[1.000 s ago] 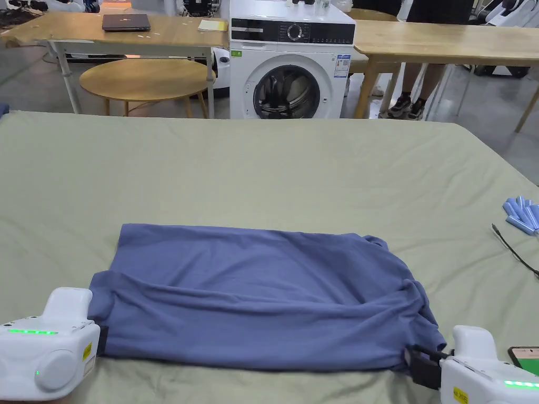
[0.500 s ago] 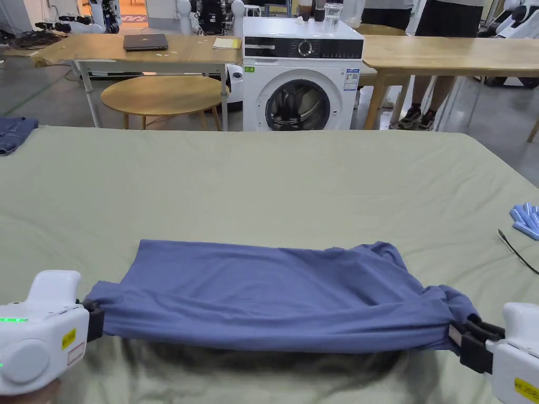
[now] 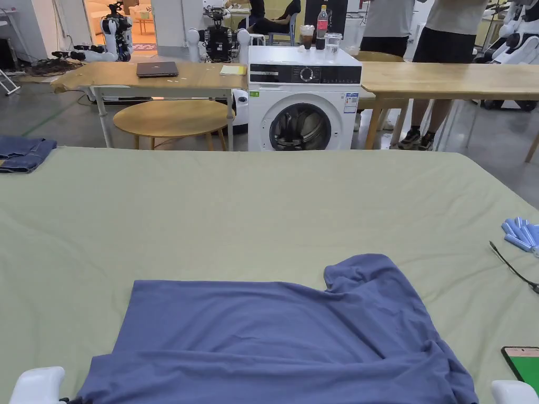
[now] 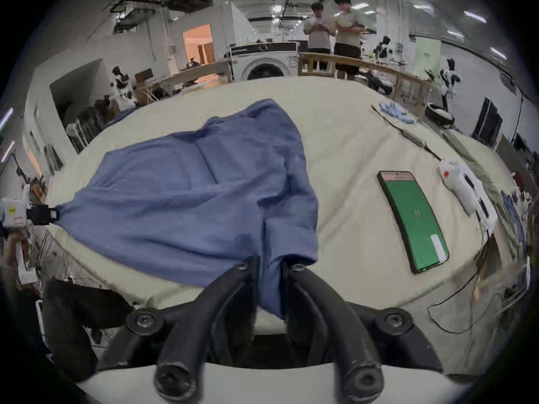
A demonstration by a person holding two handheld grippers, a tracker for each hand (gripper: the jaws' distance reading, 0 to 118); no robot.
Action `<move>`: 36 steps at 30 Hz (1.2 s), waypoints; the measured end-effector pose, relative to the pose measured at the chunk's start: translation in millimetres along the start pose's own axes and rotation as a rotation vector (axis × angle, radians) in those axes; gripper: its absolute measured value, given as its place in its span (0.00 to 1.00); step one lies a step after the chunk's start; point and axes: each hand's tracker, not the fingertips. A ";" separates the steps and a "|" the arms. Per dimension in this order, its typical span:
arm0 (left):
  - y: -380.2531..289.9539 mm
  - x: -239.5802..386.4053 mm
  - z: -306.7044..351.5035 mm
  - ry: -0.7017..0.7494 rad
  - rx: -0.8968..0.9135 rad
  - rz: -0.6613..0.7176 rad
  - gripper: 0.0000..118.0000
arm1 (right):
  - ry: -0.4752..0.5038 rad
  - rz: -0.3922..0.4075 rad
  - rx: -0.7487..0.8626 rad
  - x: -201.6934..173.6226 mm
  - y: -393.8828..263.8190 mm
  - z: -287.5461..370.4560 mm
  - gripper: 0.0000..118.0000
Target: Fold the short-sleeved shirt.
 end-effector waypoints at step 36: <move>185.8 41.1 -149.7 0.058 0.082 -0.183 0.93 | -0.060 0.055 0.429 -65.9 116.4 -26.9 0.00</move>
